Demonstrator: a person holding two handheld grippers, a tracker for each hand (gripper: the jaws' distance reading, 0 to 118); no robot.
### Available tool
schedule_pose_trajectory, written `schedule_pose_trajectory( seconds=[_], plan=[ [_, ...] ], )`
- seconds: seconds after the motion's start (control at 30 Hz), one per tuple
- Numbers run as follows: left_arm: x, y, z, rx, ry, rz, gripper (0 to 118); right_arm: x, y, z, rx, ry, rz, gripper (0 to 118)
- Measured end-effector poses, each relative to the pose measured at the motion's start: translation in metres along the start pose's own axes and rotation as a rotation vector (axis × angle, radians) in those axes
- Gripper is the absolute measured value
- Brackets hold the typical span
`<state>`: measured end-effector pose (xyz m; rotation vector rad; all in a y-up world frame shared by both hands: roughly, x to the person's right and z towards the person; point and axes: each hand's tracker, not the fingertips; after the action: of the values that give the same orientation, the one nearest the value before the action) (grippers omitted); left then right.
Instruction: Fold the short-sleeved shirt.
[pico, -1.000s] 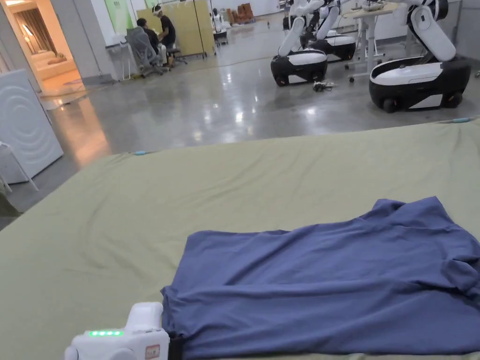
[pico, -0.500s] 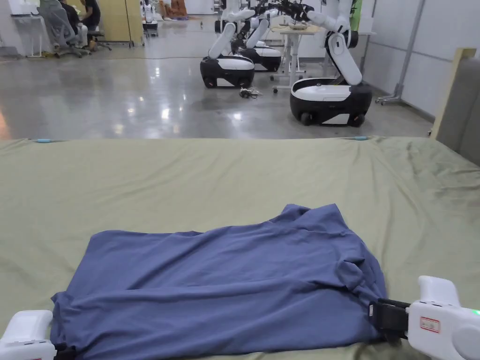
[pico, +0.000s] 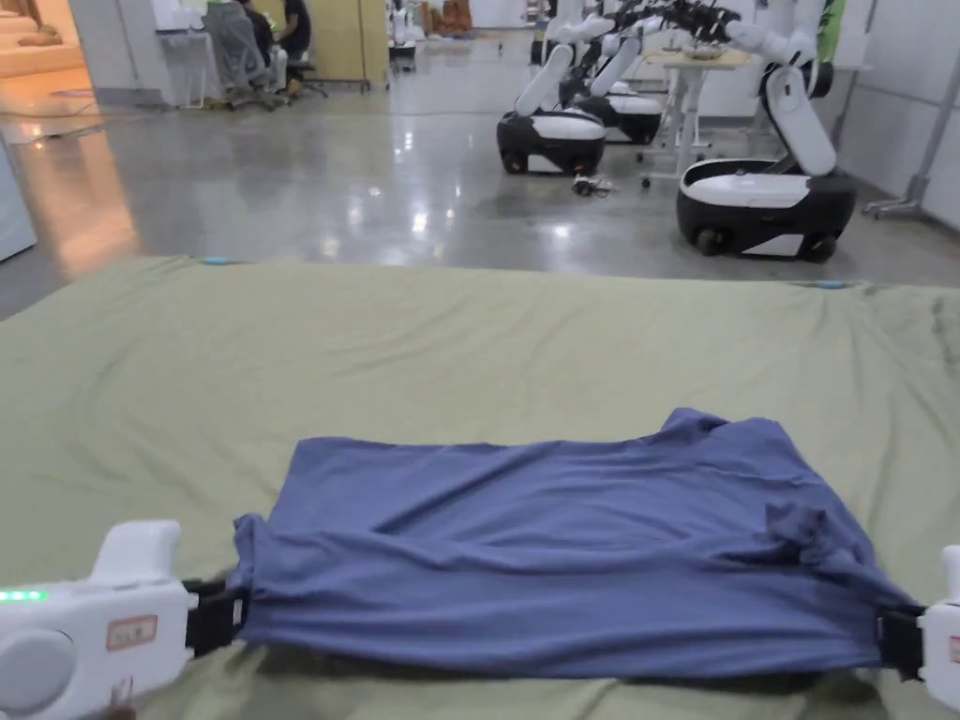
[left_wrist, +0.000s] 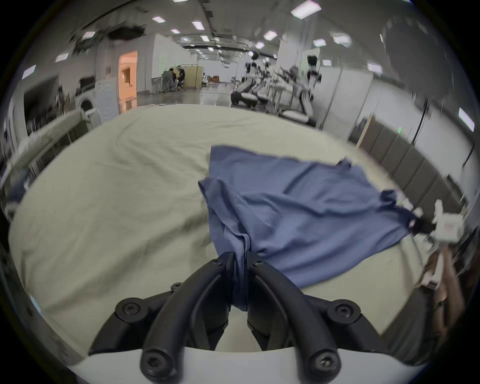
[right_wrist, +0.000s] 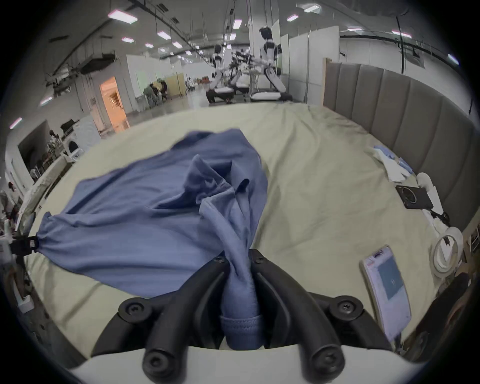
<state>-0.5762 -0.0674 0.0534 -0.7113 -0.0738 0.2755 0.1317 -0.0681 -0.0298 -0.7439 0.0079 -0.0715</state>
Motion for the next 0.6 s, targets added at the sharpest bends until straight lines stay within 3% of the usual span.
schedule_pose_trajectory(
  seconds=[0.13,0.3,0.37,0.4,0.43,0.5,0.6],
  plan=[
    [0.003,-0.028,0.047,-0.019,0.025,-0.058,9,0.003,-0.035,0.052,0.01,-0.047,0.055,11],
    [-0.004,-0.092,0.062,-0.105,-0.06,0.009,9,0.025,-0.088,0.081,-0.073,-0.009,-0.036,11],
    [-0.004,-0.104,0.063,-0.106,-0.047,0.008,10,0.023,-0.096,0.08,-0.095,0.01,-0.032,11],
    [-0.012,-0.111,0.055,-0.095,-0.046,0.015,21,0.021,-0.1,0.079,-0.097,0.004,-0.028,16],
    [-0.016,-0.115,0.056,-0.085,-0.045,0.023,39,0.02,-0.103,0.077,-0.104,-0.002,-0.03,29],
    [-0.021,-0.122,0.063,-0.066,-0.02,0.067,80,0.028,-0.106,0.072,-0.091,-0.036,-0.043,66],
    [-0.022,-0.121,0.075,0.039,-0.063,0.083,84,0.035,-0.104,0.089,-0.015,0.016,-0.07,79]
  ],
)
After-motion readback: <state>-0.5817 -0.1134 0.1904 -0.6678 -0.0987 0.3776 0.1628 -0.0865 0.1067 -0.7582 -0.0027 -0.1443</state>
